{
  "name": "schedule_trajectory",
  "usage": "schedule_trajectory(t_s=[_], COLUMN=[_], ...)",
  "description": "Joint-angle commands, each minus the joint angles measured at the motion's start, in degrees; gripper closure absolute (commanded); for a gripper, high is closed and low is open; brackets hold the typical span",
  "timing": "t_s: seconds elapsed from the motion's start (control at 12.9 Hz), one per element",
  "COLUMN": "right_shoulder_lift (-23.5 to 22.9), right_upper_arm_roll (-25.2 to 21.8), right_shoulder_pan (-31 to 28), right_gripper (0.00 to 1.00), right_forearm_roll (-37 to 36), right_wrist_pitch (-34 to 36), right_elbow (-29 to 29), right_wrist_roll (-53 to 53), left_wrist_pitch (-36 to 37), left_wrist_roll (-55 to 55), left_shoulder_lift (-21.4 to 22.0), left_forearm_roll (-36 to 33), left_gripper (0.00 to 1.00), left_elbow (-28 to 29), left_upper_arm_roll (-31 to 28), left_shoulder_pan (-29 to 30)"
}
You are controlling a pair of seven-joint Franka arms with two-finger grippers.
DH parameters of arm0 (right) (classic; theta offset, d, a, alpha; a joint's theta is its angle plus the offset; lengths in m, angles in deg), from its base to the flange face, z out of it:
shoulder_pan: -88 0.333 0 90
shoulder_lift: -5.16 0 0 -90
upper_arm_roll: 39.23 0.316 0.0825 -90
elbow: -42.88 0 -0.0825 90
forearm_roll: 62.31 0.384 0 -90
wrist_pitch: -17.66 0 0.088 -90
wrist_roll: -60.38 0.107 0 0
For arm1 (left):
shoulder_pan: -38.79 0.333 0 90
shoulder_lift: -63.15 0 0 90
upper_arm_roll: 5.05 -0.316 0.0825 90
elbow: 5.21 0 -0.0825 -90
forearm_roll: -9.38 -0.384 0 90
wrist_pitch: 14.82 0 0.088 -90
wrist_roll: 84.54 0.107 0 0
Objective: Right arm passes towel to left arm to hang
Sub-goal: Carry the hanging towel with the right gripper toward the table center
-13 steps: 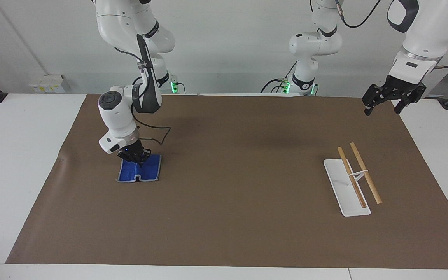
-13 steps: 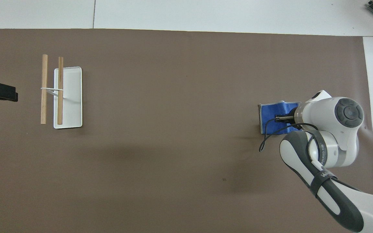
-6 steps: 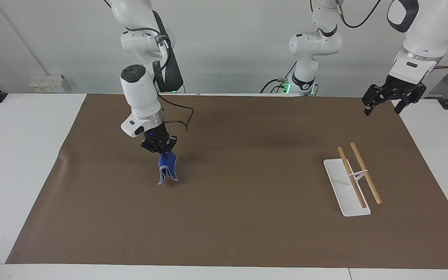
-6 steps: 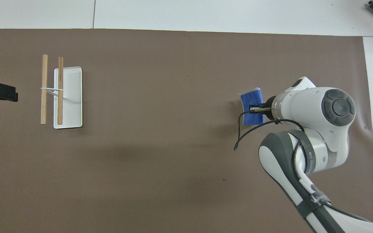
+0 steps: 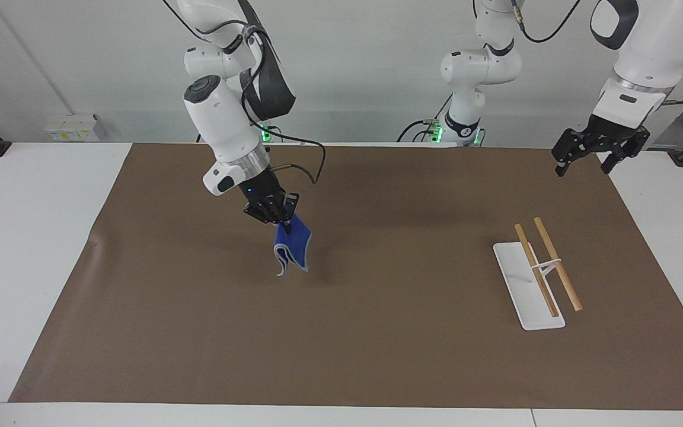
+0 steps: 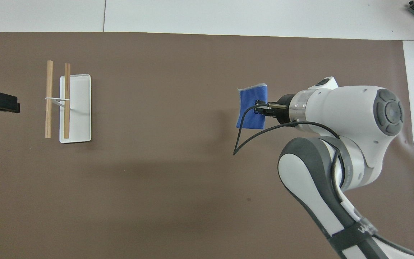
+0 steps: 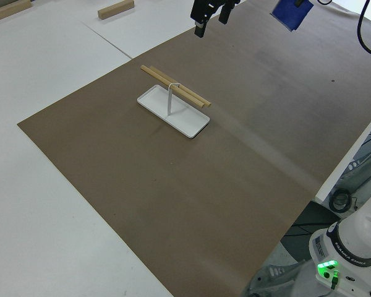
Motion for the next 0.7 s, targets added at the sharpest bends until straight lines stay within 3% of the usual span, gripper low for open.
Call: schedule_trajectory(t_s=[0.0,0.23,0.62], right_shoulder_lift=[-0.5,0.3,0.4], right_upper_arm_roll=[1.6,3.0,4.8], right_shoulder_pan=[-0.3,0.6,2.3], right_gripper=[1.00,1.00,1.00], right_forearm_roll=[8.3,16.9,18.1], right_wrist_pitch=[0.3,1.2,0.0], right_elbow=[-2.6,-5.5,-8.6], right_wrist_roll=[1.3,3.4,16.8], left_wrist_pitch=[-0.1,-0.1,-0.1], left_wrist_roll=[-0.3,-0.3,-0.3], left_shoulder_lift=[0.7,0.7,0.7], left_forearm_roll=[0.7,0.7,0.7], left_gripper=[0.00,0.00,0.00], left_elbow=[1.0,0.9,0.9], left_upper_arm_roll=[-0.1,-0.1,-0.1], left_shoulder_pan=[0.2,0.2,0.2])
